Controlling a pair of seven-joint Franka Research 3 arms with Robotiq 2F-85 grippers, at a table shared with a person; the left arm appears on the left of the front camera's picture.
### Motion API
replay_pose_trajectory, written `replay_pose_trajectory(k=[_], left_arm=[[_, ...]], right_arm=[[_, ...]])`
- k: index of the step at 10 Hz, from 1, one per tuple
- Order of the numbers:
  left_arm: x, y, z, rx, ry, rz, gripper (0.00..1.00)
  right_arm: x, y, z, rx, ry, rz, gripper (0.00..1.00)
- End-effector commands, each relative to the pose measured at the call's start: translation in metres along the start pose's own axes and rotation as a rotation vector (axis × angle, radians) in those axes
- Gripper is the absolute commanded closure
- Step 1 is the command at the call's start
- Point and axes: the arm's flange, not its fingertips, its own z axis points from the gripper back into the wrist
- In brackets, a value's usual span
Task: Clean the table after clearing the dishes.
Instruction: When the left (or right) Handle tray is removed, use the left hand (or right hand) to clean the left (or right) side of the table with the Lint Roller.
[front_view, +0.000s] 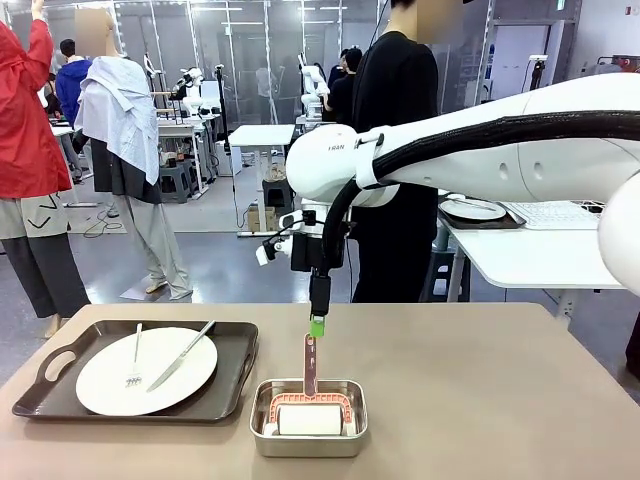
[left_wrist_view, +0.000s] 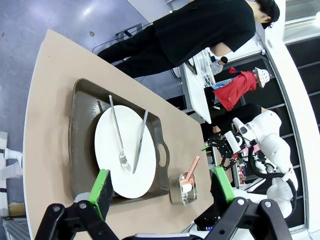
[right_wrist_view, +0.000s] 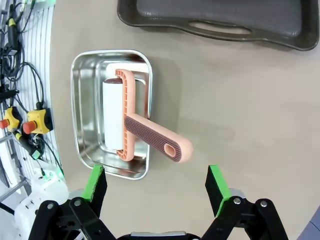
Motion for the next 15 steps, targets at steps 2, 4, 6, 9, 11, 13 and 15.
replay_pose_trajectory(k=[2,4,6,9,11,13,15], left_arm=[[0.003,-0.002,0.003,-0.017,-0.005,-0.003,0.00],[0.003,-0.002,0.003,-0.017,-0.005,-0.003,0.00],[0.003,-0.002,0.003,-0.017,-0.005,-0.003,0.00],[0.003,-0.002,0.003,-0.017,-0.005,-0.003,0.00],[0.003,-0.002,0.003,-0.017,-0.005,-0.003,0.00],[0.003,-0.002,0.003,-0.017,-0.005,-0.003,0.00],[0.003,-0.002,0.003,-0.017,-0.005,-0.003,0.00]], right_arm=[[0.006,-0.015,-0.017,0.030,-0.013,0.001,0.00],[0.007,-0.020,-0.020,0.039,-0.021,-0.002,0.00],[0.009,-0.023,-0.029,0.077,-0.018,0.001,0.00],[0.008,-0.023,-0.023,-0.008,0.009,-0.096,0.00],[0.005,-0.028,-0.036,0.068,-0.008,-0.006,0.00],[0.005,-0.028,-0.036,0.068,-0.008,-0.006,0.00],[0.004,-0.030,-0.036,0.059,-0.008,-0.025,0.00]])
